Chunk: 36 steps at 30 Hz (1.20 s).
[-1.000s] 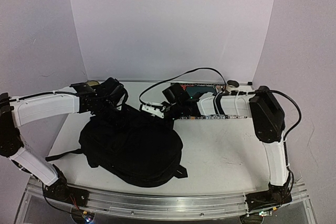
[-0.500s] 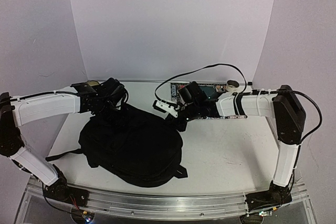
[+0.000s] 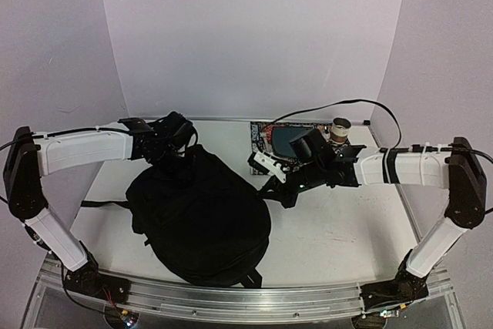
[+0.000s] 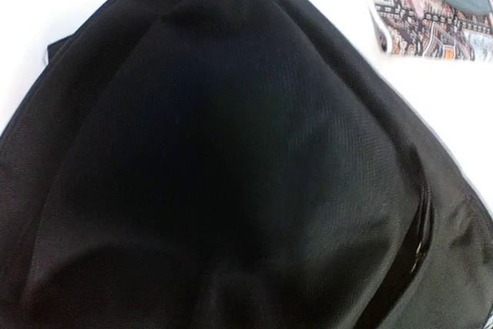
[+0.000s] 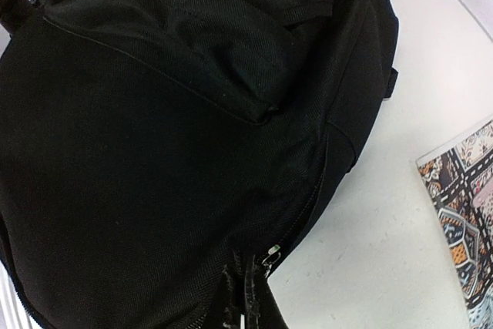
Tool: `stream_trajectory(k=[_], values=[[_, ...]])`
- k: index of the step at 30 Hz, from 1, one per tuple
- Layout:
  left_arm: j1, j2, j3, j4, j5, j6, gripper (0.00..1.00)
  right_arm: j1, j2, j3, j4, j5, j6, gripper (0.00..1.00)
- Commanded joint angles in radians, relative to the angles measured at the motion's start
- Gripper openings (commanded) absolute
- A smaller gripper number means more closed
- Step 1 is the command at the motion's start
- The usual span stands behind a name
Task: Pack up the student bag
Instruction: Pick up the largest pocket of the bag from the student bag, then hold the student bag at the center of the board.
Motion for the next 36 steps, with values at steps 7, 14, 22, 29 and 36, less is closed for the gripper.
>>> stream_trajectory(k=[7,14,22,29,36], values=[[0.001,0.095,0.233,0.093,0.219,0.228,0.71,0.003,-0.086,-0.067,0.085,0.046,0.073,0.0],[0.003,0.195,0.35,0.096,0.365,0.572,0.79,0.002,-0.103,-0.075,0.109,0.009,0.067,0.0],[0.011,0.318,0.42,0.042,0.486,0.864,0.8,0.001,-0.111,-0.085,0.124,-0.029,0.074,0.0],[0.079,0.421,0.521,-0.049,0.711,1.049,0.8,0.002,-0.106,-0.08,0.131,-0.058,0.079,0.0],[0.085,0.497,0.589,-0.121,0.836,1.205,0.8,0.001,-0.094,-0.065,0.133,-0.077,0.081,0.0]])
